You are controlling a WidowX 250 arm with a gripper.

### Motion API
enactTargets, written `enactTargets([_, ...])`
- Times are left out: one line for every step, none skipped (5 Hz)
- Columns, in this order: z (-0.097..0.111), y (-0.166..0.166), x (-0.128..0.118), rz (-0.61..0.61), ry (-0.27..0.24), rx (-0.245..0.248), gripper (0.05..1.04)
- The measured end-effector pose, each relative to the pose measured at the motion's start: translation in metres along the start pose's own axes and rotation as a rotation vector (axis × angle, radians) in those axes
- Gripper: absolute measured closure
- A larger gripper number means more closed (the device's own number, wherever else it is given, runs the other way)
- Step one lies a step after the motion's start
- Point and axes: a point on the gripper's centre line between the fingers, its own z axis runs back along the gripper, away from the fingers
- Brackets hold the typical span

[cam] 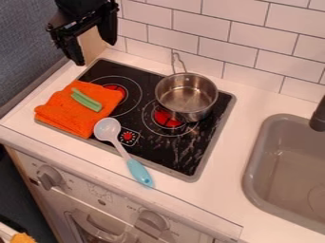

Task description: Remove the green object from the orange cloth then put it below the silver pot

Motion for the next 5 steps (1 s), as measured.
enactTargets([-0.009,0.002,-0.004,0.002,0.022,0.018,0.083])
enactTargets([-0.016,0.007,0.004,0.06,0.021,-0.018,0.083])
enactTargets([-0.043,0.014,0.008,0.019,-0.015,0.024,0.083])
enactTargets([-0.059,0.02,0.012,-0.028,-0.072,0.049,0.083])
enactTargets([-0.075,0.024,0.013,-0.063,-0.075,0.038,0.083])
